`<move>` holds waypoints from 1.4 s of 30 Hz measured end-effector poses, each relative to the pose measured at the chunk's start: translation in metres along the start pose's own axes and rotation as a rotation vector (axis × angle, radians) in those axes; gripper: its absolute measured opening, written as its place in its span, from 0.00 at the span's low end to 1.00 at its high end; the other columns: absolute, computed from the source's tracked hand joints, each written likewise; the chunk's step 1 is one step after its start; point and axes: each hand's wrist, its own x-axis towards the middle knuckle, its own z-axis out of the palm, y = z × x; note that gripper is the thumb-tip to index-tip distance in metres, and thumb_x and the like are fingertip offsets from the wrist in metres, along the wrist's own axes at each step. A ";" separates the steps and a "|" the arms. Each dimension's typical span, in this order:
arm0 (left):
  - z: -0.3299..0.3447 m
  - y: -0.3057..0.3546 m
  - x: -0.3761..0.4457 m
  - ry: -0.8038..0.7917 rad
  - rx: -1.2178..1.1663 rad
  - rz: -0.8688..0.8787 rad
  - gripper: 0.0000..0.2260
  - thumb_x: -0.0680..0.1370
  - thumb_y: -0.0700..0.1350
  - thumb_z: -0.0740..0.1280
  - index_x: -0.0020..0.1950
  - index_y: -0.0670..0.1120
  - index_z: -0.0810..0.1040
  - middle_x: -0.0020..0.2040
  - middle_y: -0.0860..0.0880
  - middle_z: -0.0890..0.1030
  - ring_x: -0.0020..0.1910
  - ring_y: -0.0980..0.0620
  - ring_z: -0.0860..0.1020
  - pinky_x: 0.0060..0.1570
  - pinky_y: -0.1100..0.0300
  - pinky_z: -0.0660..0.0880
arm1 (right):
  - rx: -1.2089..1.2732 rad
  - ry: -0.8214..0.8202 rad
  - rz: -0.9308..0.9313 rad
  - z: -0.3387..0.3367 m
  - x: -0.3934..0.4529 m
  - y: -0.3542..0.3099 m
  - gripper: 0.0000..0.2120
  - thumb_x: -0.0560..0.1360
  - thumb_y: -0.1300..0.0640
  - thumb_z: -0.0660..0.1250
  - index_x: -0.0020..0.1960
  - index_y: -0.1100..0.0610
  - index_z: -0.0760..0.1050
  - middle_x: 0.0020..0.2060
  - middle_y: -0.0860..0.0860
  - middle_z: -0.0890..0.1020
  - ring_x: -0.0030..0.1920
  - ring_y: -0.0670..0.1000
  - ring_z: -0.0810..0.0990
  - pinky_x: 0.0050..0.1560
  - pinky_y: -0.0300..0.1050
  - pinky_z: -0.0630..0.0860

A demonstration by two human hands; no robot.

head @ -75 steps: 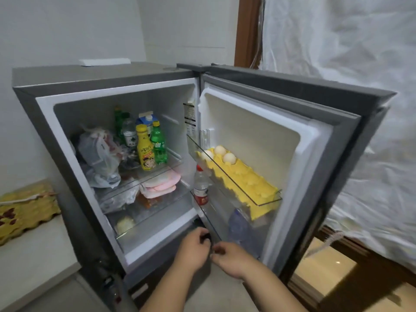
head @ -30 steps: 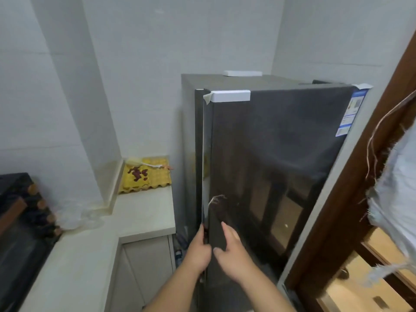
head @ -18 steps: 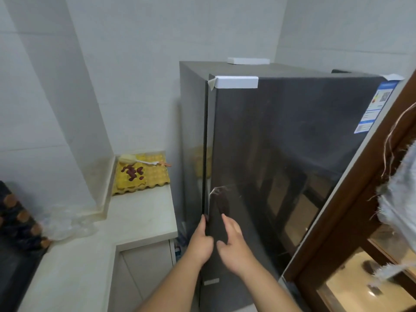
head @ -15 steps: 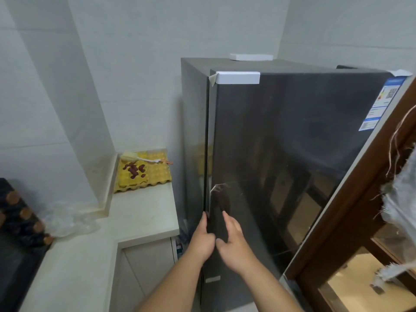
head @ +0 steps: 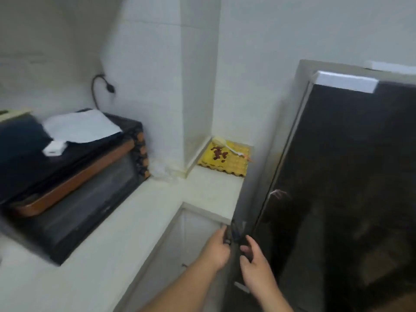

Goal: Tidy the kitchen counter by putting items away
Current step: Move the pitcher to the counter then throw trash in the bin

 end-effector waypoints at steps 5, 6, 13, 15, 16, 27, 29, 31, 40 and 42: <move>-0.029 -0.119 -0.080 0.345 0.041 -0.246 0.26 0.78 0.40 0.59 0.77 0.52 0.66 0.78 0.52 0.66 0.75 0.54 0.66 0.72 0.68 0.58 | -0.172 -0.388 -0.077 0.083 -0.004 0.003 0.19 0.74 0.65 0.71 0.65 0.59 0.78 0.46 0.55 0.85 0.40 0.43 0.81 0.43 0.22 0.69; -0.041 -0.135 -0.100 0.415 0.033 -0.285 0.26 0.78 0.40 0.58 0.76 0.53 0.67 0.77 0.54 0.67 0.75 0.55 0.66 0.73 0.66 0.58 | -0.212 -0.440 -0.109 0.102 -0.012 -0.005 0.17 0.75 0.64 0.71 0.63 0.57 0.79 0.44 0.55 0.85 0.40 0.46 0.82 0.42 0.22 0.69; -0.182 -0.233 -0.237 0.820 -0.052 -0.525 0.21 0.73 0.40 0.58 0.61 0.56 0.79 0.65 0.55 0.79 0.66 0.52 0.77 0.66 0.64 0.69 | -0.390 -0.969 -0.333 0.265 -0.088 -0.080 0.17 0.78 0.58 0.65 0.66 0.51 0.76 0.50 0.45 0.82 0.44 0.30 0.78 0.47 0.24 0.70; -0.227 -0.257 -0.262 0.934 -0.101 -0.524 0.19 0.74 0.40 0.58 0.59 0.55 0.80 0.61 0.54 0.81 0.61 0.51 0.79 0.61 0.62 0.73 | -0.417 -1.049 -0.378 0.309 -0.104 -0.106 0.19 0.78 0.56 0.64 0.68 0.48 0.74 0.54 0.44 0.81 0.52 0.37 0.79 0.52 0.29 0.72; -0.248 -0.265 -0.272 0.981 -0.122 -0.526 0.19 0.75 0.39 0.59 0.59 0.54 0.80 0.61 0.53 0.81 0.60 0.51 0.80 0.60 0.62 0.74 | -0.429 -1.071 -0.391 0.331 -0.110 -0.119 0.20 0.78 0.55 0.64 0.70 0.47 0.72 0.56 0.44 0.80 0.55 0.40 0.79 0.54 0.32 0.72; -0.512 -0.299 -0.267 1.189 0.186 -0.409 0.48 0.64 0.59 0.76 0.79 0.49 0.57 0.76 0.47 0.64 0.75 0.44 0.63 0.72 0.51 0.65 | -0.306 -0.966 -0.366 0.520 -0.103 -0.249 0.30 0.80 0.54 0.63 0.80 0.48 0.58 0.72 0.49 0.71 0.69 0.49 0.72 0.63 0.45 0.73; -0.543 -0.302 -0.253 1.079 0.264 -0.486 0.54 0.62 0.66 0.74 0.81 0.52 0.51 0.78 0.46 0.60 0.77 0.43 0.61 0.74 0.48 0.64 | -0.309 -0.953 -0.367 0.532 -0.099 -0.253 0.29 0.80 0.54 0.64 0.79 0.48 0.59 0.71 0.49 0.72 0.68 0.49 0.73 0.68 0.49 0.72; -0.562 -0.305 -0.239 0.965 0.339 -0.545 0.54 0.62 0.69 0.73 0.80 0.51 0.52 0.76 0.46 0.63 0.75 0.42 0.64 0.71 0.48 0.67 | -0.317 -0.952 -0.368 0.534 -0.096 -0.255 0.29 0.80 0.54 0.63 0.79 0.47 0.59 0.72 0.49 0.71 0.68 0.49 0.72 0.69 0.46 0.70; -0.565 -0.292 -0.245 0.916 0.432 -0.472 0.30 0.62 0.64 0.71 0.59 0.51 0.71 0.53 0.49 0.73 0.53 0.44 0.76 0.50 0.51 0.75 | -0.312 -0.965 -0.433 0.529 -0.085 -0.279 0.30 0.79 0.51 0.63 0.79 0.46 0.58 0.73 0.47 0.69 0.71 0.50 0.71 0.71 0.49 0.69; -0.564 -0.278 -0.264 0.879 0.448 -0.410 0.28 0.60 0.64 0.71 0.55 0.53 0.71 0.50 0.52 0.72 0.50 0.47 0.76 0.44 0.54 0.74 | -0.253 -0.952 -0.490 0.526 -0.085 -0.291 0.30 0.75 0.47 0.63 0.76 0.41 0.62 0.70 0.46 0.72 0.68 0.52 0.74 0.69 0.55 0.73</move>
